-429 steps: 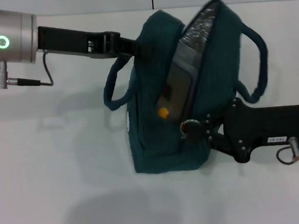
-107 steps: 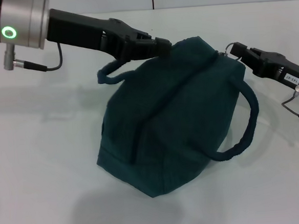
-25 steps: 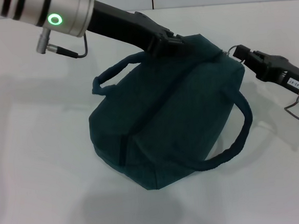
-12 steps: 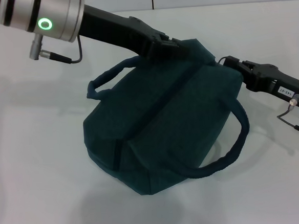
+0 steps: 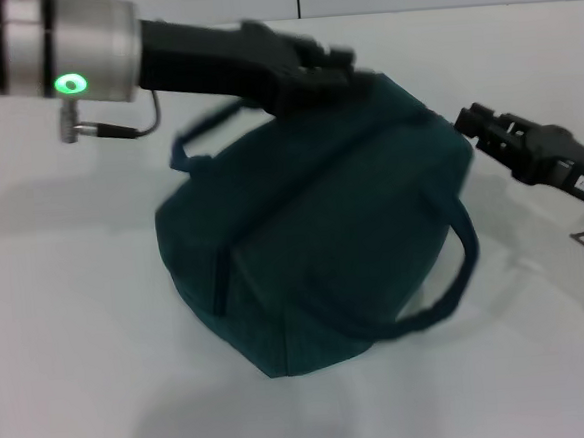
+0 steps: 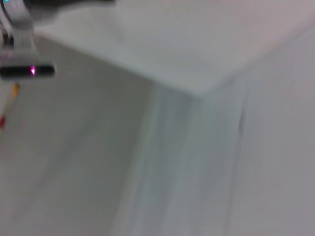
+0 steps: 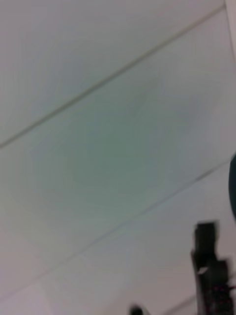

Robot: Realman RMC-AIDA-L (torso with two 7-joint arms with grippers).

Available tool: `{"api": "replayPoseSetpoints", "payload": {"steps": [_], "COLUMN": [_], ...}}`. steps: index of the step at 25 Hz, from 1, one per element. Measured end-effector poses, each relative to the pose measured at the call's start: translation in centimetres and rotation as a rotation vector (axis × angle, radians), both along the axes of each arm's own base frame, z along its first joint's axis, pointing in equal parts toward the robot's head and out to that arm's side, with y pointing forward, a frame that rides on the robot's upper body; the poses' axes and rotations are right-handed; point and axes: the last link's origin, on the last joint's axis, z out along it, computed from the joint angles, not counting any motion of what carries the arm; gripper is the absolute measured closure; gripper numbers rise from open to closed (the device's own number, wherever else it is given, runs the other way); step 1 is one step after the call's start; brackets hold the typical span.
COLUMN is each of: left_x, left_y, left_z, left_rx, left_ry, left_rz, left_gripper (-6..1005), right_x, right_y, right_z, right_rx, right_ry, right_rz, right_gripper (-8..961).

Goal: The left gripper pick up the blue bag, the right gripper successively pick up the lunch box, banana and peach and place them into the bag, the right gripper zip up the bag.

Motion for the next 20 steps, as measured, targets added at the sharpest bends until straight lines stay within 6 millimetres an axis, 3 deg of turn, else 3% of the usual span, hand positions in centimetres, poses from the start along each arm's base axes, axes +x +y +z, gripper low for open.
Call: {"api": "replayPoseSetpoints", "payload": {"steps": [5,9,11,12,15,20], "left_x": [-2.6,-6.0,-6.8,-8.6,-10.7,-12.9], "left_y": [-0.5,-2.4,-2.9,-4.3,-6.3,-9.0], "left_z": [3.2,5.4,5.7,6.1,6.2,6.3], "left_rx": [0.2,0.346,0.365,0.379,0.371,0.367], "left_ry": [-0.198,-0.344,-0.362,-0.391,-0.408,-0.415], "left_rz": [-0.008,-0.006,0.001,0.02,0.045,0.043], "left_gripper": [638,449,440,436,423,422], "right_x": [1.2,1.9,1.9,1.9,1.9,1.0], "right_y": [-0.3,-0.9,-1.3,-1.5,-1.6,-1.3], "right_z": [1.2,2.5,3.1,3.6,5.3,8.5], "right_rx": [0.069,0.144,0.172,0.185,0.219,0.261], "right_ry": [0.015,0.036,0.04,0.039,0.046,0.05], "right_rz": [-0.045,-0.045,-0.013,0.008,0.051,0.182], "right_gripper": [692,577,510,476,375,321]}}
